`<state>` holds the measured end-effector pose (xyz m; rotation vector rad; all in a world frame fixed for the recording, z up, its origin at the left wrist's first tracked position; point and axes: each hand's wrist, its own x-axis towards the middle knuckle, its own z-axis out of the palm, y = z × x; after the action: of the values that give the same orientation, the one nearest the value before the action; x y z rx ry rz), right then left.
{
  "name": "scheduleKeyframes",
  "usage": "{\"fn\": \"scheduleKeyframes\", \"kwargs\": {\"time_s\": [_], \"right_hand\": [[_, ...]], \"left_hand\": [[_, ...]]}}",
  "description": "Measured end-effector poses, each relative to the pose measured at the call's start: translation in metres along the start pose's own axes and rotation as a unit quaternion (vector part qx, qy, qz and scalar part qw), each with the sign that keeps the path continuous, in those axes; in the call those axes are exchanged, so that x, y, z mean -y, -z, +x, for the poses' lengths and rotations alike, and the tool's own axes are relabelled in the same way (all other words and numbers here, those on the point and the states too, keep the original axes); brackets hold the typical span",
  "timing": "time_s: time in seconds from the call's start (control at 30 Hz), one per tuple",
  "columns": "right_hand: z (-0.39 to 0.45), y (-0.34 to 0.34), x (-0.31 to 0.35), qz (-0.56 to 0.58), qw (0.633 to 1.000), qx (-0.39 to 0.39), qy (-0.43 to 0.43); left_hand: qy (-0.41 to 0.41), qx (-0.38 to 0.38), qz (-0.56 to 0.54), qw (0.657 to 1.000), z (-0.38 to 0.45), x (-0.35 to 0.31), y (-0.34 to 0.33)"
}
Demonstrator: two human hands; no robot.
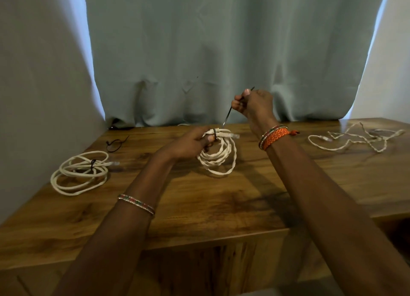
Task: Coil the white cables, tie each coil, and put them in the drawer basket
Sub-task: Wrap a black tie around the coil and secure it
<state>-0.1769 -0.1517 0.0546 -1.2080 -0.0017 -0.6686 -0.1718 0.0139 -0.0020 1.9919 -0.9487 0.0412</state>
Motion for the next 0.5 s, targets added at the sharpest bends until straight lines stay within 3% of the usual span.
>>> {"fn": "scheduleKeyframes", "kwargs": {"time_s": [0.27, 0.43, 0.5], "right_hand": [[-0.019, 0.013, 0.011, -0.212, 0.962, 0.163, 0.049], [-0.029, 0.017, 0.009, -0.409, 0.871, 0.255, 0.091], [-0.030, 0.018, 0.011, -0.437, 0.851, 0.272, 0.102]], "left_hand": [[-0.045, -0.052, 0.074, 0.995, 0.003, -0.002, -0.016], [-0.086, -0.082, 0.132, 0.984, 0.002, 0.000, -0.014], [-0.112, -0.090, 0.146, 0.979, 0.002, 0.000, -0.012]]}}
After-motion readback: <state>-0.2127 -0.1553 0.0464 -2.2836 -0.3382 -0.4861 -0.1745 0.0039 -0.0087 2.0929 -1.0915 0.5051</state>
